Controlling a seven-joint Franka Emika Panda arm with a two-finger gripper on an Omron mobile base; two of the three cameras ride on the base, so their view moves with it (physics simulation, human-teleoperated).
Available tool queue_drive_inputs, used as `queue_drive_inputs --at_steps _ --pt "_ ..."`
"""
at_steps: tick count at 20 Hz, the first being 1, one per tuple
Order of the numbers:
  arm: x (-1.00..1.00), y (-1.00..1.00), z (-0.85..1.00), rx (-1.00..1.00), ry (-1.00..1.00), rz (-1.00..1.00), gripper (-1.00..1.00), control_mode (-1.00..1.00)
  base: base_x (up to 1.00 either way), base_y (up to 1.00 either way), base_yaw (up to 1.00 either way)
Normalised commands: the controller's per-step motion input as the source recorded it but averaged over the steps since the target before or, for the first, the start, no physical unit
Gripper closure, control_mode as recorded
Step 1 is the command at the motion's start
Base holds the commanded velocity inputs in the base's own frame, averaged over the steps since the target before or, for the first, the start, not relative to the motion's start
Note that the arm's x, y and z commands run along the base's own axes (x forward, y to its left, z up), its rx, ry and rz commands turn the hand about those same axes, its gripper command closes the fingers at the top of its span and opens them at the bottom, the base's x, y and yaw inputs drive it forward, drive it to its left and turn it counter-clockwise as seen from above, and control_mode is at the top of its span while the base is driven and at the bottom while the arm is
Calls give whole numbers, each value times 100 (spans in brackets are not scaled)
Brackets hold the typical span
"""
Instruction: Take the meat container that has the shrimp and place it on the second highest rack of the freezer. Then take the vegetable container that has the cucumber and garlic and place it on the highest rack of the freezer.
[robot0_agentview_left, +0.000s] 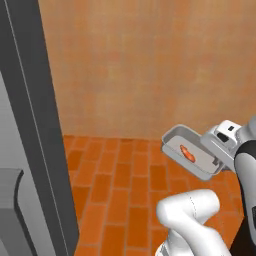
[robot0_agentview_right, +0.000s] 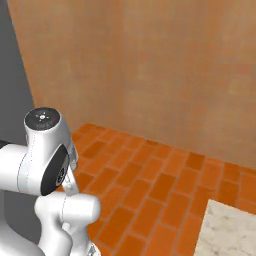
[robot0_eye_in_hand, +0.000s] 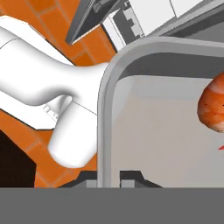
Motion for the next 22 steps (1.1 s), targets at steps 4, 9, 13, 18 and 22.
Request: queue_drive_inputs --at_steps 4,9,13,18,22 --pt "0 0 0 0 0 0 100 100 53 3 52" --pt "0 0 0 0 0 0 100 100 67 -3 64" --pt "0 0 0 0 0 0 100 100 69 -2 69" --pt "0 0 0 0 0 0 100 100 45 0 71" --pt "0 0 0 0 0 0 100 100 33 0 61"
